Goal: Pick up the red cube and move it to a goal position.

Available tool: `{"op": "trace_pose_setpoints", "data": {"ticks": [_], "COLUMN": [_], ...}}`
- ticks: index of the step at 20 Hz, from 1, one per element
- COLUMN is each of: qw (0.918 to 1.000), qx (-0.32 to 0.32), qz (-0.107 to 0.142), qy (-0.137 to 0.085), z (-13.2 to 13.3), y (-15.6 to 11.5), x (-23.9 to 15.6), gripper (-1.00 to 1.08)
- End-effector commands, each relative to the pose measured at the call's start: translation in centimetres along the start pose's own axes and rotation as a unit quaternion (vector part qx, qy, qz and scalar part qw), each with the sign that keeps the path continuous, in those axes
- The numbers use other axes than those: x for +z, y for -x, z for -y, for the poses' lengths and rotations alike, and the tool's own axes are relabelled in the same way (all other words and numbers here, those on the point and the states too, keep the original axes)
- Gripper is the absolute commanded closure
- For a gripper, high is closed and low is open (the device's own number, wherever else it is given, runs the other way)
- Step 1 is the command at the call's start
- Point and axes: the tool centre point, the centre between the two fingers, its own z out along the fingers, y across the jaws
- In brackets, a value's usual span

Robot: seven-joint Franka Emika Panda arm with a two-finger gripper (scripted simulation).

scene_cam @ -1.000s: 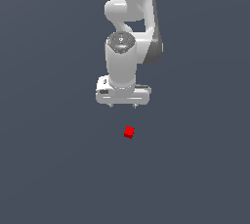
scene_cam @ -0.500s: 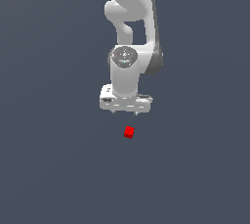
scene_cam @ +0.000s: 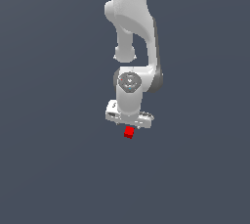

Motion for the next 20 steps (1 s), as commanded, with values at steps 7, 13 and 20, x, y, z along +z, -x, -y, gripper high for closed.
{"op": "trace_pose_setpoints", "data": {"ticks": [7, 13, 20], "qw": [0.9994, 0.9993, 0.9993], "qx": [0.033, 0.038, 0.038], "qz": [-0.004, -0.005, -0.005], "qy": [-0.001, -0.001, -0.001], "z": [0.9, 1.0, 1.0], "y": [-1.4, -1.6, -1.6], "x": [3.4, 3.9, 3.9], "gripper": [-0.92, 1.08, 1.08]}}
